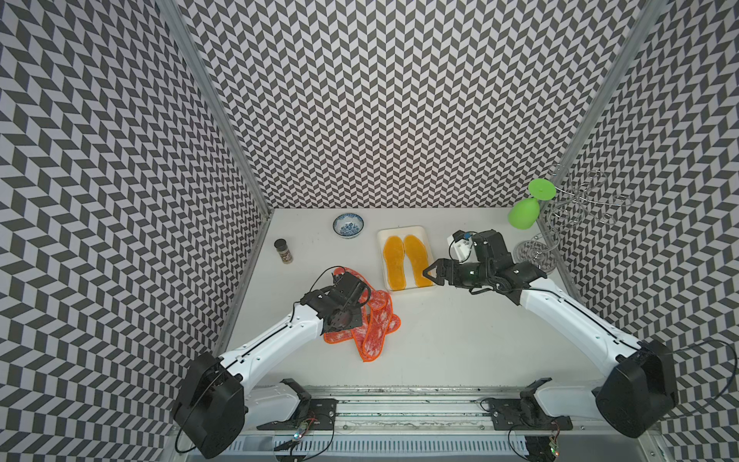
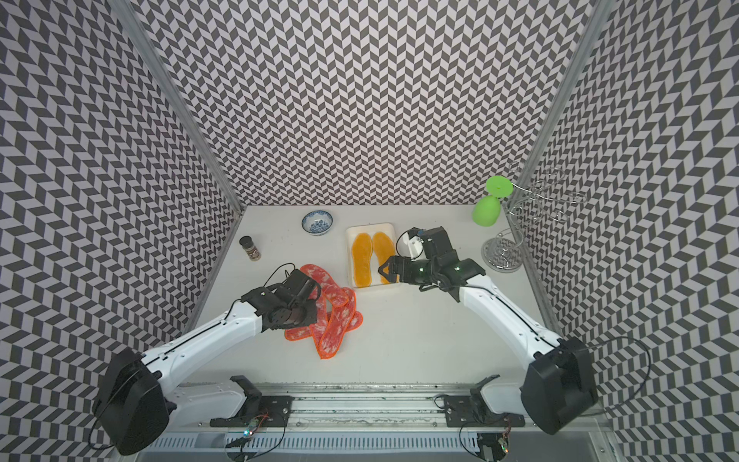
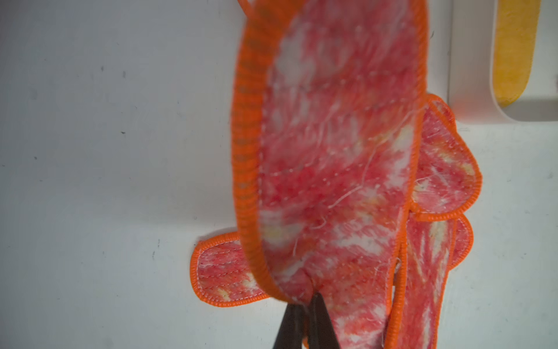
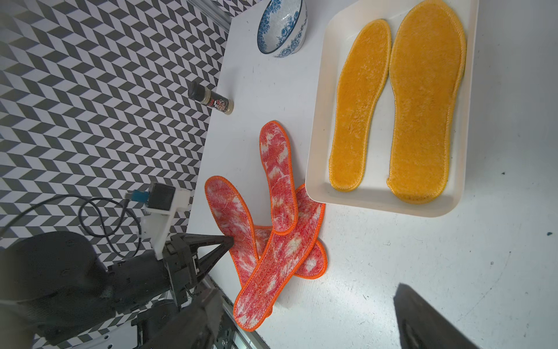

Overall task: Put the insoles into the storage box
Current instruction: Pick up the insole from the center of the board, then place the insole in the storage box.

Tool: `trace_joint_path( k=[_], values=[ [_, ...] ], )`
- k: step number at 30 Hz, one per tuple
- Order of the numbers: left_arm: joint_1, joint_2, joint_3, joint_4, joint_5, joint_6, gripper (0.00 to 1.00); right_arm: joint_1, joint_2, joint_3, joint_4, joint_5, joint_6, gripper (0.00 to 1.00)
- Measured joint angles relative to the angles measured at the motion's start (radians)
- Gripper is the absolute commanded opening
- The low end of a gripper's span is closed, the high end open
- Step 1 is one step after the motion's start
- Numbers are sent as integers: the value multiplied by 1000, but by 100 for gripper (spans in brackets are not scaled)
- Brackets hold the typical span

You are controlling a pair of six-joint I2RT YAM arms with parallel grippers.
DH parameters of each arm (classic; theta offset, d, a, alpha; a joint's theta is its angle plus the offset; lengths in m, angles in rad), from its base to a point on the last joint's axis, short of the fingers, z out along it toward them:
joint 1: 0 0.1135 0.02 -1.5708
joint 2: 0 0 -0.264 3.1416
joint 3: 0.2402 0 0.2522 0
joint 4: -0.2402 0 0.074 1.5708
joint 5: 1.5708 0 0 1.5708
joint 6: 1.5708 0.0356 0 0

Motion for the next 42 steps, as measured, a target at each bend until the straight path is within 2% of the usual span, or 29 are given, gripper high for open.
trace_joint_path(
  k=[8,13,19,23,32,38,42],
  values=[
    [16,-34,203,-116,-72,66,0,0,7,37,-2,-6,-5,91],
    [40,-38,308,-153,-78,130,0,0,12,74,-6,-12,-15,90],
    [66,-21,409,-131,-4,279,0,-1,13,80,0,-46,-18,89],
    [74,55,456,-78,71,365,0,-1,13,80,23,-85,-11,86],
    [71,225,491,57,275,416,0,33,36,60,253,-176,89,73],
    [71,245,507,83,345,415,0,86,154,41,396,-217,143,63],
    [71,246,507,93,365,414,0,105,220,41,443,-245,167,48]
  ],
)
